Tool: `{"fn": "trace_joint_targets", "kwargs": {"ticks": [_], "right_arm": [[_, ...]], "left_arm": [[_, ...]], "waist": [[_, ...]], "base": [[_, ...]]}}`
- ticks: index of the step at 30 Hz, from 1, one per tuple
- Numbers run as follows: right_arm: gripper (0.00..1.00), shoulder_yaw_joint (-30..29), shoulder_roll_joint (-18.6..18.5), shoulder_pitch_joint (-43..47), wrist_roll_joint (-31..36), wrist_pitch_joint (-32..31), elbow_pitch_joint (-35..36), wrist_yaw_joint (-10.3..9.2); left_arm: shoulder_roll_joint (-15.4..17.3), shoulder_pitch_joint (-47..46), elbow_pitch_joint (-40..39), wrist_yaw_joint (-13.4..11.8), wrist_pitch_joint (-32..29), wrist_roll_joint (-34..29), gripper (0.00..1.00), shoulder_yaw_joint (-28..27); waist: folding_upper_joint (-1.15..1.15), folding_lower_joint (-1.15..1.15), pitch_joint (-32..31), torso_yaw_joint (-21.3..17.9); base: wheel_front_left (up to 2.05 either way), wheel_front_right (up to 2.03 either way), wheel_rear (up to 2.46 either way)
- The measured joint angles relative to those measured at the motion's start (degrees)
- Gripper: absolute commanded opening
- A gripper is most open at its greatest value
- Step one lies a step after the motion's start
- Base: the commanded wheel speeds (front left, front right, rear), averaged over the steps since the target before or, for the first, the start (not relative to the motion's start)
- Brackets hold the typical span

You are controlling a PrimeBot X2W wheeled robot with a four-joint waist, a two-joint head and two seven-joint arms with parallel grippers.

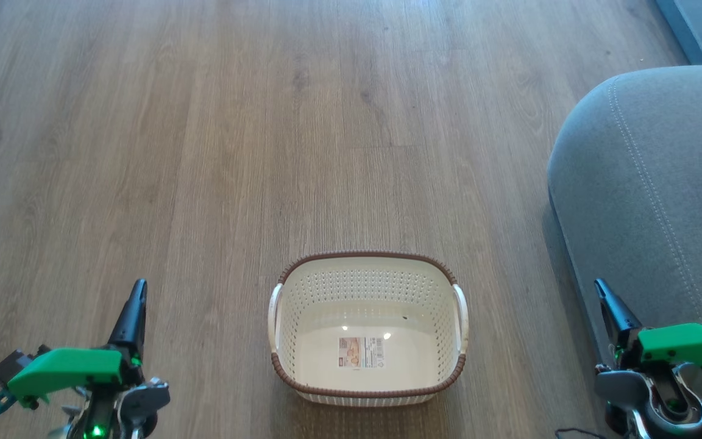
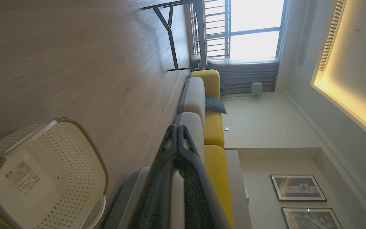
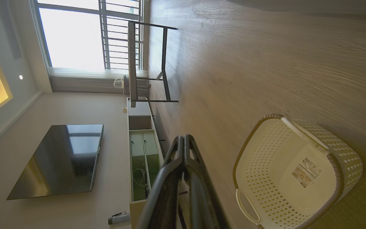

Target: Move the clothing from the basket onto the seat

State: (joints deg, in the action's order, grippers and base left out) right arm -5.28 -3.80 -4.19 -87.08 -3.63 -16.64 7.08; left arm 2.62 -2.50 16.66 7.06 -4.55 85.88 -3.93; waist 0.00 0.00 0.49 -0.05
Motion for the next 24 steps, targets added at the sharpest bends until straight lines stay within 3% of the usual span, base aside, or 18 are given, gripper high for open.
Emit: {"fn": "trace_joint_targets", "kwargs": {"ticks": [10, 24], "right_arm": [[0.00, -0.99, 0.09, 0.00, -5.71, -1.68, 0.27, 0.00], [0.00, -1.23, 0.40, 0.00, -5.75, -1.83, 0.29, 0.00]], "left_arm": [[0.00, -0.48, -0.52, 0.04, -1.70, 5.95, 0.00, -0.52], [-0.01, -0.49, -0.57, 0.04, -1.70, 6.06, 0.00, -0.53]], "waist": [[0.00, 0.00, -0.32, 0.05], [0.00, 0.00, -0.32, 0.05]], "base": [[0.00, 0.00, 0.00], [0.00, 0.00, 0.00]]}}
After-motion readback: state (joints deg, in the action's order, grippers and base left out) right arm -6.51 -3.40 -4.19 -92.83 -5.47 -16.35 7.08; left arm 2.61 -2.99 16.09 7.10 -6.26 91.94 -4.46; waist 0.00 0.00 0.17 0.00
